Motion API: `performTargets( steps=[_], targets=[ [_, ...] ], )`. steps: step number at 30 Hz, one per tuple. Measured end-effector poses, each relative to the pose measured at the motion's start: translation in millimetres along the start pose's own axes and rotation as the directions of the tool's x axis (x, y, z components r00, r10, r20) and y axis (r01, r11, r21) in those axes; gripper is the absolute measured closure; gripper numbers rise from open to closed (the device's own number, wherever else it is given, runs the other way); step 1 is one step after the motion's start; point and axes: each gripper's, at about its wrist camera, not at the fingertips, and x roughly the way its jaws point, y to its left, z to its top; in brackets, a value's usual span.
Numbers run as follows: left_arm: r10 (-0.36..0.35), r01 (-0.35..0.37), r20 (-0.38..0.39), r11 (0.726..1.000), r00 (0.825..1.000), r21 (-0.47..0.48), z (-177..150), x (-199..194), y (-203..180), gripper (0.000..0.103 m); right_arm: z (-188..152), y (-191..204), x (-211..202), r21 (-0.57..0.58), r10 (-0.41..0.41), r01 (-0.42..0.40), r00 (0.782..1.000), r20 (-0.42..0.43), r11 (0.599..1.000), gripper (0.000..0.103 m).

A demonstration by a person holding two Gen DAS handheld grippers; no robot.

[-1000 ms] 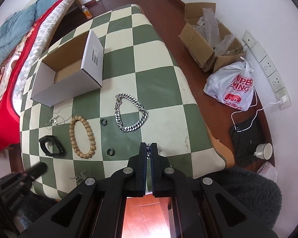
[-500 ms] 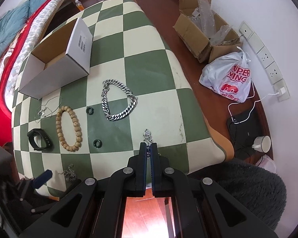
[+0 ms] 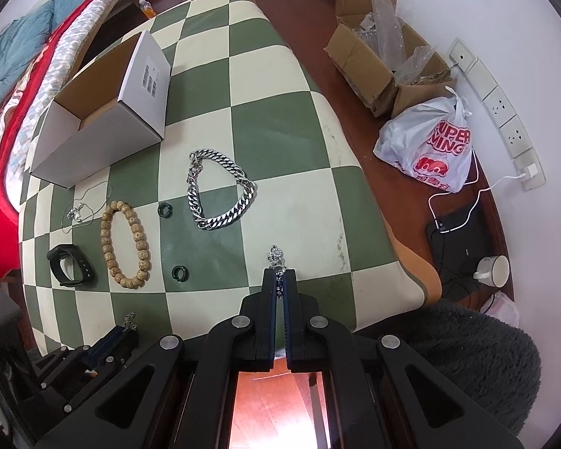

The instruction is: Organize jewelry

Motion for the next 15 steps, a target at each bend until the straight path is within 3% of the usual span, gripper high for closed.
performTargets(
  steps=[8, 15],
  targets=[
    [-0.011, 0.011, 0.016, 1.000, 1.000, -0.006, -3.3, -9.0, 5.6, 0.098, 1.1, 1.5, -2.0, 0.000, 0.000, 0.000, 1.000, 0.007, 1.000, 0.100],
    [-0.069, 0.073, 0.094, 0.996, 0.993, -0.043, 5.5, -59.8, 33.8, 0.098, 3.7, 1.5, -14.2, 0.004, 0.021, -0.021, 0.999, 0.024, 1.000, 0.100]
  ],
)
